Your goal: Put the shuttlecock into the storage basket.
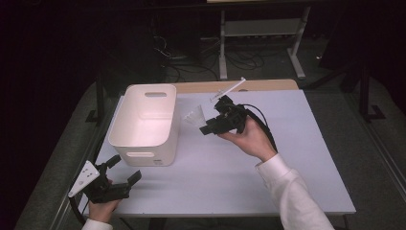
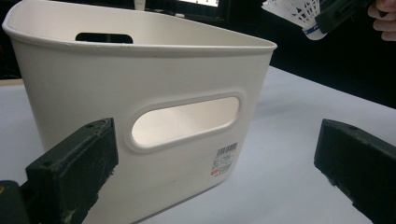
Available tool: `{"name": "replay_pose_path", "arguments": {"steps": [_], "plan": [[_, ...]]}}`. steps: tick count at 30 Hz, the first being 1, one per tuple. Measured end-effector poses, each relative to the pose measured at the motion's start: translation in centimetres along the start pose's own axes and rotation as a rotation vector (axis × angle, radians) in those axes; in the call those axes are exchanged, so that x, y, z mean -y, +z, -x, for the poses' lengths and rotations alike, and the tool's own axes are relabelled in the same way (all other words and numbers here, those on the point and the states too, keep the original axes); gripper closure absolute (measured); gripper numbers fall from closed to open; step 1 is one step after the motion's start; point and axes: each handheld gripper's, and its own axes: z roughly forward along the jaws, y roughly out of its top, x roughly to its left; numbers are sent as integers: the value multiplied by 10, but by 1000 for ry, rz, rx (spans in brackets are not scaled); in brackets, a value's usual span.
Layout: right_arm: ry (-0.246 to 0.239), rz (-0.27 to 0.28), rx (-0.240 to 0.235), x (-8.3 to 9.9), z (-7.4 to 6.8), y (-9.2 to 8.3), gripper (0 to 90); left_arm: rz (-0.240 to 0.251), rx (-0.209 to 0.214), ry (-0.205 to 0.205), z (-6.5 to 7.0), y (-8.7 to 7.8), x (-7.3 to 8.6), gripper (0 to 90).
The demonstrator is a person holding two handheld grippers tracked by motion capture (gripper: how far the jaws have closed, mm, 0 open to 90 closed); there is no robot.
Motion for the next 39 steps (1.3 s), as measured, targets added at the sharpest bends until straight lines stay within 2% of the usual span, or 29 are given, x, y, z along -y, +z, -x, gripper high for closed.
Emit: {"name": "replay_pose_path", "arguments": {"steps": [5,9,10,22,24,29,31,35,36,38,39], "plan": [[0,0,-5,-9,-6,1,644,-5,0,7,1,0,0,0],[-14,2,-3,-13,-7,2,644,-5,-3,3,0,-1,0,0],[-2,1,-2,-14,-8,1,643,-6,-2,3,0,-1,0,0],[-15,11,-16,-30,-12,9,644,-3,3,7,0,0,0,0],[-51,5,-11,-34,-13,13,644,-4,2,11,0,-1,0,0],[-64,8,-15,-40,-17,17,643,1,4,1,1,0,0,0],[-99,20,-13,-43,-16,19,643,-1,5,4,1,-1,0,0],[-86,24,-24,-46,-18,23,643,-2,5,3,1,-1,0,0],[-101,28,-21,-48,-17,25,643,-1,6,2,1,-1,0,0],[-95,31,-27,-50,-18,26,643,-3,5,3,1,-1,0,0],[-111,32,-25,-52,-18,28,643,14,9,-13,2,0,0,0]]}}
